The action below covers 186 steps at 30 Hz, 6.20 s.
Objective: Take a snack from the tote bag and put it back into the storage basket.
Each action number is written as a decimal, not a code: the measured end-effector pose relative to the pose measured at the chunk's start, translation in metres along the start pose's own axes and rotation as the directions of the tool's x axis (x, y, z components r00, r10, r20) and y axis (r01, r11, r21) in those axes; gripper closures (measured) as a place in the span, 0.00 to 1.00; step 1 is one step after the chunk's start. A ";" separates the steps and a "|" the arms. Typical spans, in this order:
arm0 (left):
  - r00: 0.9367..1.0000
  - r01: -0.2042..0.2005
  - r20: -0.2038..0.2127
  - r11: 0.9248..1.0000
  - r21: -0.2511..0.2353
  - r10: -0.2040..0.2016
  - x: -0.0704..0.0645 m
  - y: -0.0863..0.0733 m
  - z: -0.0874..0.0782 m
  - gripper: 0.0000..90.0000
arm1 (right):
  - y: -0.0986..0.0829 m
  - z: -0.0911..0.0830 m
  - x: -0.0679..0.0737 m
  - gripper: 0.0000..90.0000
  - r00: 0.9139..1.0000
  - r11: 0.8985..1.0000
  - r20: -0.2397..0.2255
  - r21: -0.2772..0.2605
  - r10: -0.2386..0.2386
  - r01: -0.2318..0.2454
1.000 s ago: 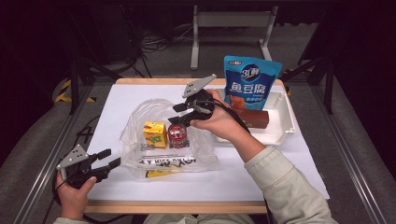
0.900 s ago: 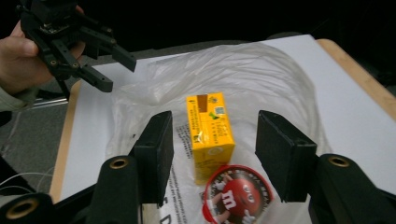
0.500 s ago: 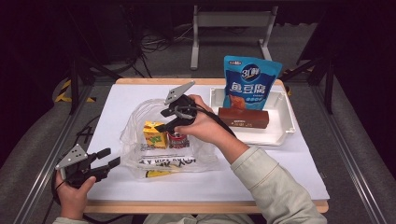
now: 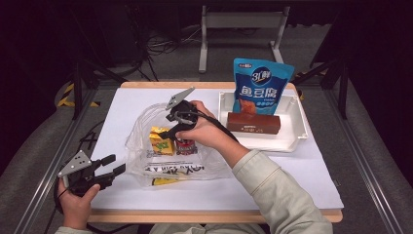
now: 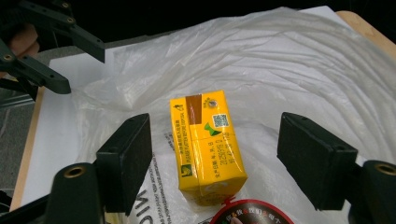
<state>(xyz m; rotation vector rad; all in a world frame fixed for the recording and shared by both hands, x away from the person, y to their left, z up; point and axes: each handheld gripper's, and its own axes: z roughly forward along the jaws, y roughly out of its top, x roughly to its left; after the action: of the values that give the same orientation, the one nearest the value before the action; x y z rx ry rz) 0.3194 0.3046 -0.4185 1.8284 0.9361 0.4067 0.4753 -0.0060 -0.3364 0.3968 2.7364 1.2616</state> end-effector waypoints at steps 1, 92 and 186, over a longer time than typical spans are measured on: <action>1.000 -0.001 -0.001 1.000 -0.001 0.001 0.000 0.000 0.000 0.47 | 0.000 0.003 0.000 0.29 1.000 1.000 0.000 0.007 0.003 -0.003; 1.000 0.007 -0.004 1.000 0.007 -0.007 0.002 -0.002 0.001 0.47 | 0.033 -0.019 0.028 0.60 0.975 0.970 -0.039 0.096 -0.220 0.223; 1.000 0.008 -0.010 1.000 0.021 -0.007 0.002 -0.001 0.003 0.47 | -0.052 -0.196 -0.069 0.61 0.984 0.996 0.165 0.064 -0.071 0.061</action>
<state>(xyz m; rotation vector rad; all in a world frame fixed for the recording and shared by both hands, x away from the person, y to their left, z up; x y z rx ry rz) 0.3218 0.3041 -0.4214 1.8430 0.9572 0.4032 0.4924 -0.2009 -0.2499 0.3945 2.6267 1.0819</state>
